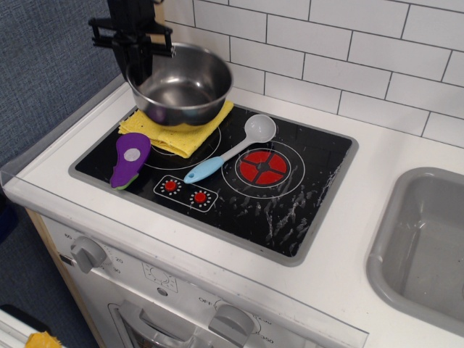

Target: Place the vessel over the yellow cloth.

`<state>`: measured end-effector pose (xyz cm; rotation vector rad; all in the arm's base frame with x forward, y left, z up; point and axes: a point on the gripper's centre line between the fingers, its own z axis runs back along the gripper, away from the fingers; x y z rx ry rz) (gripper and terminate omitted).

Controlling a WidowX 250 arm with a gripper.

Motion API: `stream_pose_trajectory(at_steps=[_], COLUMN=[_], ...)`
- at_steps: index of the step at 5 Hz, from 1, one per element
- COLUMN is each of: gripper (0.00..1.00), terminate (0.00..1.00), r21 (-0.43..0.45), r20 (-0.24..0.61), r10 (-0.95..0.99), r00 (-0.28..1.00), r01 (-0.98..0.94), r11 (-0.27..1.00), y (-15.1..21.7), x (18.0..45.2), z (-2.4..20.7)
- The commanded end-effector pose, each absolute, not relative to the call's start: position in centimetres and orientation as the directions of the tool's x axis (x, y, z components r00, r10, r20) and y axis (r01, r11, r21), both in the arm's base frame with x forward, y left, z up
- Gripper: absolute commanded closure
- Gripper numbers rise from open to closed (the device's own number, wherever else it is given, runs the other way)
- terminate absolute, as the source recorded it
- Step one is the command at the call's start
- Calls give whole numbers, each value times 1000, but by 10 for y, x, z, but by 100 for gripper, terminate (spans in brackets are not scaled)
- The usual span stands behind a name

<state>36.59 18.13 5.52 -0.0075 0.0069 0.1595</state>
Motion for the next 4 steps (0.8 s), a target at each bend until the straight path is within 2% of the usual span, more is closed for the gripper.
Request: stream_pose_trajectory(at_steps=[1,2,4], gripper=[0,0,0], terminate=[0,0,0], r21=[38,45,132], r20=[30,45,144], r10=[181,170,7], r00=[983,984,989], r01=[-182,-172,-26], r11=[983,984,991], y=[191,190,170], x=[369,371,377], z=[68,74,119])
